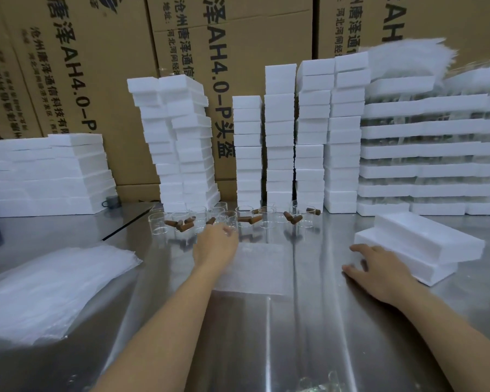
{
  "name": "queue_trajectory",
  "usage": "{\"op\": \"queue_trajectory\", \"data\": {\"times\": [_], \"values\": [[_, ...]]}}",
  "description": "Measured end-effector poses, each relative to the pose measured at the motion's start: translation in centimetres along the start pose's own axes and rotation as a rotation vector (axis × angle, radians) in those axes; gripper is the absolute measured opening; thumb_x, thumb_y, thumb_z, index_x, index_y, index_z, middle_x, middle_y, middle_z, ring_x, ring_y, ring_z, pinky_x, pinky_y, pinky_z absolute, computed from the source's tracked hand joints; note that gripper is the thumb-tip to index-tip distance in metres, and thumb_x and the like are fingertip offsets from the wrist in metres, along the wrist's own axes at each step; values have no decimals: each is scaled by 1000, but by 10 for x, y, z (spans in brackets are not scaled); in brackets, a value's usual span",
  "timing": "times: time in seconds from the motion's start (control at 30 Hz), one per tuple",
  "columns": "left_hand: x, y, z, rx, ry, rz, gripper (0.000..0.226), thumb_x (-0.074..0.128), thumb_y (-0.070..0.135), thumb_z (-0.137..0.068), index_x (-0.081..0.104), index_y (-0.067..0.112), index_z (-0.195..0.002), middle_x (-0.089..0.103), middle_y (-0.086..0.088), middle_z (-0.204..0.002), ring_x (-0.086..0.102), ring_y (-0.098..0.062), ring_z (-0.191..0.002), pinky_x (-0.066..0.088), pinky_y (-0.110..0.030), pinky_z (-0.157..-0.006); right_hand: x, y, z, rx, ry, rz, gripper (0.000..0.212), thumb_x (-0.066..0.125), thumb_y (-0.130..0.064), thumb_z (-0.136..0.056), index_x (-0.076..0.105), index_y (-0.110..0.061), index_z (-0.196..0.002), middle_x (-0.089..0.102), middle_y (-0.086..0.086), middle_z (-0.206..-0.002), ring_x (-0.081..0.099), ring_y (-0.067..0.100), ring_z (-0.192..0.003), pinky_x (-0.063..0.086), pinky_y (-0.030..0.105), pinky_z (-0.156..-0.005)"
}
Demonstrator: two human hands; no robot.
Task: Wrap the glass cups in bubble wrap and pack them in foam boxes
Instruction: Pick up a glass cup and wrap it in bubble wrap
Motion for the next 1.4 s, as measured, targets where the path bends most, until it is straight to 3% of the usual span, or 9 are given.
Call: {"op": "queue_trajectory", "data": {"times": [0.13,0.2,0.37,0.47,0.73,0.97,1.13,1.23,1.4], "values": [[-18,-38,-42,-160,56,30,5,63,26,-105,67,27,-108,72,-1,-116,66,-19,-94,58,-36,-81,8,-1,-3,-20,-13,13,55,52,-61,-98,47,-37,-148,55,3,-143,54,27,-129,45,40,-103],[-27,-50,-55,-210,128,-2,16,65,21,-103,69,24,-118,71,-2,-118,68,-22,-99,56,-35,-76,11,-1,-4,-29,-8,18,53,49,-61,-99,47,-39,-147,56,1,-141,55,26,-128,47,41,-103],[-36,-81,-75,-316,199,-197,35,60,30,-106,62,19,-138,51,-11,-147,52,-33,-135,55,-51,-104,12,-1,-9,-38,-2,58,51,43,-63,-99,45,-44,-146,56,-2,-142,55,26,-128,47,41,-101],[-27,-90,-77,-279,169,-342,37,60,35,-106,64,21,-140,47,-10,-153,46,-31,-141,54,-46,-104,13,-2,-11,-41,-8,88,50,39,-65,-100,44,-45,-146,54,-3,-147,54,26,-131,46,41,-103],[-25,-92,-82,-203,269,-373,29,62,46,-105,75,21,-115,76,-9,-110,70,-31,-109,57,-39,-80,17,-3,-13,-39,-1,95,49,38,-67,-99,46,-48,-143,52,-5,-150,50,26,-134,44,43,-105],[-30,-101,-69,-363,339,163,17,75,35,-96,81,19,-94,78,-5,-94,73,-31,-95,58,-37,-81,17,-6,-12,-41,-17,89,47,41,-65,-98,49,-47,-141,51,-4,-150,49,27,-135,43,44,-106],[-70,-67,-44,-264,495,386,12,73,21,-95,69,14,-86,66,6,-72,66,-16,-66,44,-25,-50,16,-10,-8,-57,-48,73,43,43,-62,-100,52,-44,-139,52,-1,-149,50,29,-133,43,44,-106],[-80,-45,-17,-270,553,810,9,72,18,-97,65,17,-91,75,1,-79,78,-15,-69,55,-24,-54,15,-13,-4,-59,-56,59,41,44,-60,-101,54,-43,-137,51,-1,-149,50,28,-133,43,44,-106],[3,26,29,-467,-103,1522,11,75,5,-97,72,4,-108,84,-9,-96,79,-11,-79,63,-21,-67,13,-16,2,-57,-47,43,39,45,-57,-102,56,-41,-136,52,0,-149,49,28,-134,43,44,-107]]}}
Point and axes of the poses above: each hand's wrist, its own z-axis away from the middle knuckle, its own x-axis out of the palm, y = z × x, the point moved 9 cm from there along -z, towards the middle knuckle
